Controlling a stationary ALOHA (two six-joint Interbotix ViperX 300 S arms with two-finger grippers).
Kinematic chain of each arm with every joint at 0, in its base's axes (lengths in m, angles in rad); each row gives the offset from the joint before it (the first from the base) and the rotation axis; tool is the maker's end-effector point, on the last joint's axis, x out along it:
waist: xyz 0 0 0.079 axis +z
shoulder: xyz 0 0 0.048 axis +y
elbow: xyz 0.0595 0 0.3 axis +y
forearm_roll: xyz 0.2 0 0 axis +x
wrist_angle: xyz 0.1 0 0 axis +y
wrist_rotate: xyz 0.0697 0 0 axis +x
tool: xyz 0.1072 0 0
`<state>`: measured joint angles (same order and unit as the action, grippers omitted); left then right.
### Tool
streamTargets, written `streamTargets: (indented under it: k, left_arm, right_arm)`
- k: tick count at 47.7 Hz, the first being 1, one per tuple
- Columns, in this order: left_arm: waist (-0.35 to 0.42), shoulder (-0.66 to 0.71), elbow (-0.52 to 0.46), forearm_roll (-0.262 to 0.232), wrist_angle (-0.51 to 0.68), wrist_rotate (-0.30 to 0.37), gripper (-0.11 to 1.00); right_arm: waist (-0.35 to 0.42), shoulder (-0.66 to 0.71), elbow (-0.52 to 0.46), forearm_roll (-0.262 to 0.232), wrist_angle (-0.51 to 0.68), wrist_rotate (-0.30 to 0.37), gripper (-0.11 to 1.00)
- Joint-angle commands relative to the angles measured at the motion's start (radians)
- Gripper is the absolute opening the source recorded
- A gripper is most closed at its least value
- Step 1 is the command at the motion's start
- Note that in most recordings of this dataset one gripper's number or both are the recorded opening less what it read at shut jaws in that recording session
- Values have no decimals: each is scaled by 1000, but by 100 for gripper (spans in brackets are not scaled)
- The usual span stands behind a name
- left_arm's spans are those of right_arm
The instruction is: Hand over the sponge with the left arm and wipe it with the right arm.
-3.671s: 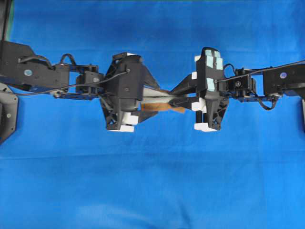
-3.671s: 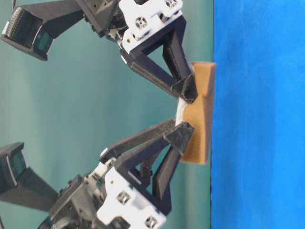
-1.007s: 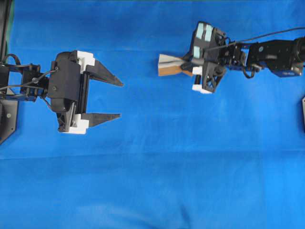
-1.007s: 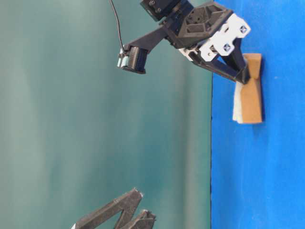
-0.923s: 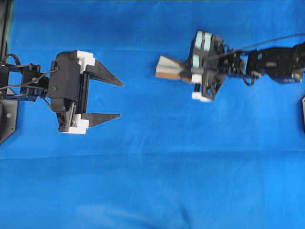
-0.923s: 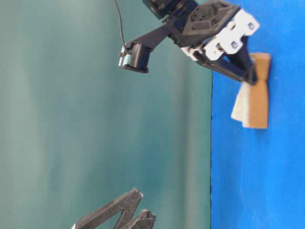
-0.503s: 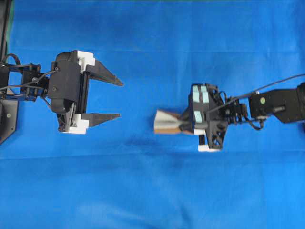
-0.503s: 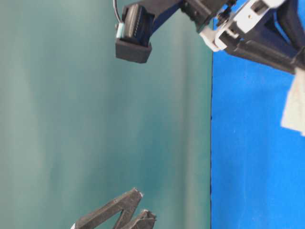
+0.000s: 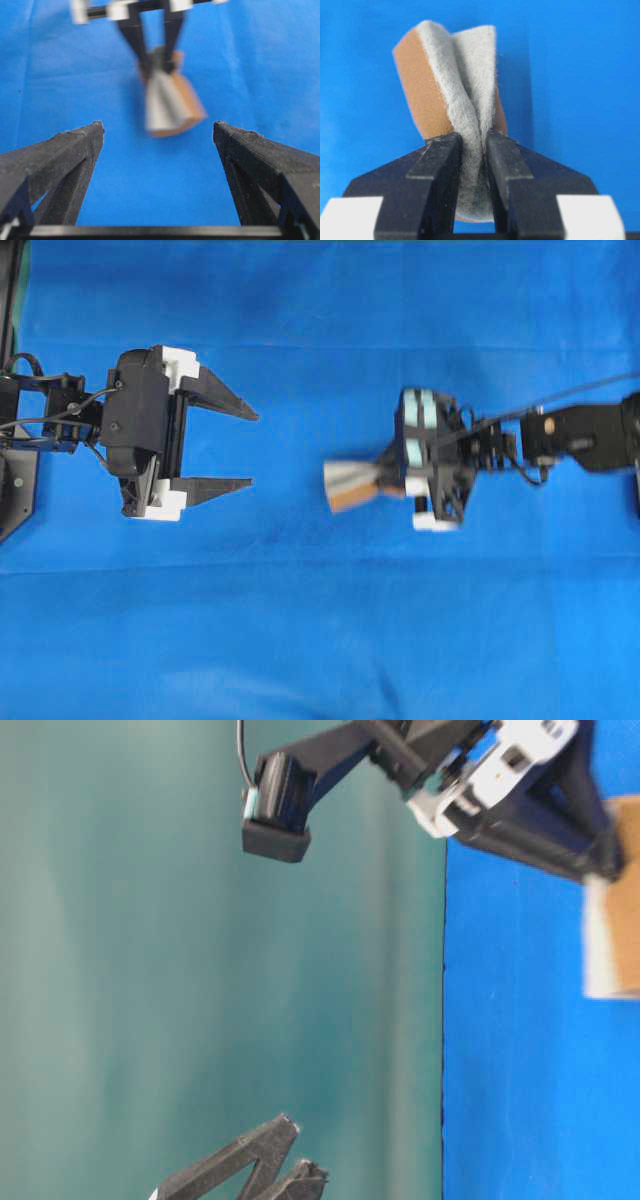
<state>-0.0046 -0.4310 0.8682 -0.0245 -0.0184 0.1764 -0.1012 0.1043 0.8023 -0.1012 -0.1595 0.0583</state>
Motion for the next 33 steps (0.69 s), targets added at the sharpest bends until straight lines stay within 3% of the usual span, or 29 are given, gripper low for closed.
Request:
streamTargets:
  k: [1, 8, 16, 33]
  left_arm:
    - [3, -6, -14, -2, -9, -3, 89]
    - [3, -6, -14, -2, -9, -8, 89]
    - [3, -6, -14, -2, -9, -8, 89]
    - [3, -6, -14, -2, -9, -8, 89]
  right_arm:
    - [-84, -25, -20, -28, -8, -9, 24]
    - [-189, -25, -34, -61, -8, -40, 24]
    - [-256, -25, -44, -74, -6, -64, 24]
    - [-238, -12, -41, -71, -3, -57, 24]
